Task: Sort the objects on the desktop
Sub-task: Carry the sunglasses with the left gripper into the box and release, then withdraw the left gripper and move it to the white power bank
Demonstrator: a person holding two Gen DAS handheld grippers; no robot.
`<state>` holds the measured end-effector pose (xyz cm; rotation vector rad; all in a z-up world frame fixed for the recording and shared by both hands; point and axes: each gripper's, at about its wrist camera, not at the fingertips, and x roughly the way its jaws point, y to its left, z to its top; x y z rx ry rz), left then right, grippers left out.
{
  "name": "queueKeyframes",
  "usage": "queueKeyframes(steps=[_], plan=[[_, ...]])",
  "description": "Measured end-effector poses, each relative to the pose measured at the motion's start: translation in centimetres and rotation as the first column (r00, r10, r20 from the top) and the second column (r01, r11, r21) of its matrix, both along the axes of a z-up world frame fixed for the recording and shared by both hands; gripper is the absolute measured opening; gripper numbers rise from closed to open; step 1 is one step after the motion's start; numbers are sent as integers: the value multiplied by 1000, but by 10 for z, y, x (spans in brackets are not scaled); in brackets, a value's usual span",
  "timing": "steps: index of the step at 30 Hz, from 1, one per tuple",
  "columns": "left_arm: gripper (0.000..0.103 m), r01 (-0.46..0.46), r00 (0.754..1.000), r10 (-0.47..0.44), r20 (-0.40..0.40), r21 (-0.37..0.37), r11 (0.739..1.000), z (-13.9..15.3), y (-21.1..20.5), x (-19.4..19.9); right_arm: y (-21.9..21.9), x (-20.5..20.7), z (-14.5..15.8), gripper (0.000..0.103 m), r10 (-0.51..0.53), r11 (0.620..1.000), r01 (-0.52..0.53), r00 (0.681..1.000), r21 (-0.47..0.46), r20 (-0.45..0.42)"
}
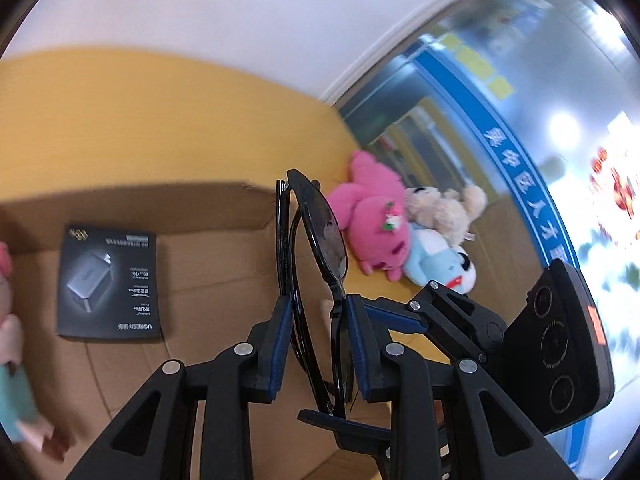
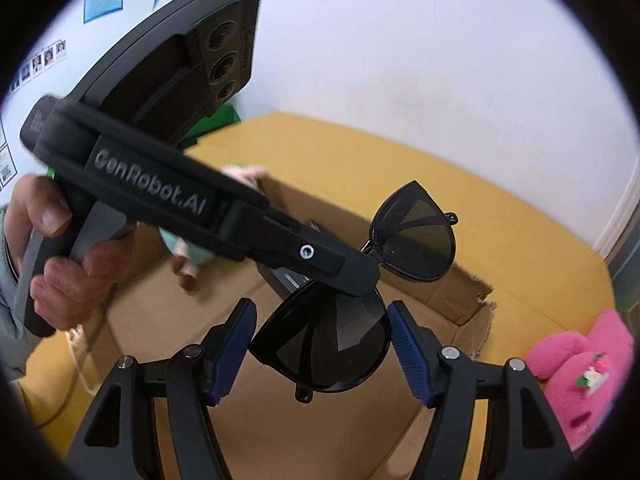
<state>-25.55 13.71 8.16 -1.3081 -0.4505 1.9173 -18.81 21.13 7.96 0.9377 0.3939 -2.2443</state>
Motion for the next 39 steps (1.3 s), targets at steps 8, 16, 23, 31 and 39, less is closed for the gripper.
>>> queueKeyframes(steps=[8, 16, 23, 31, 39], plan=[[25, -35, 986, 43, 159, -51, 998, -78, 14, -41, 6, -71, -70, 67, 19, 1000, -21, 968, 7, 249], [11, -50, 968, 76, 239, -114, 992, -116, 40, -60, 20, -111, -103, 66, -59, 998, 58, 899, 15, 434], [15, -93, 953, 132, 271, -154, 984, -128, 40, -63, 16, -117, -114, 61, -134, 989, 92, 882, 113, 451], [19, -108, 992, 120, 37, -234, 966, -61, 26, -26, 21, -78, -75, 66, -267, 962, 236, 913, 136, 309], [93, -337, 857, 182, -482, -257, 906, 68, -43, 112, 36, 38, -4, 85, -396, 918, 396, 917, 2, -44]])
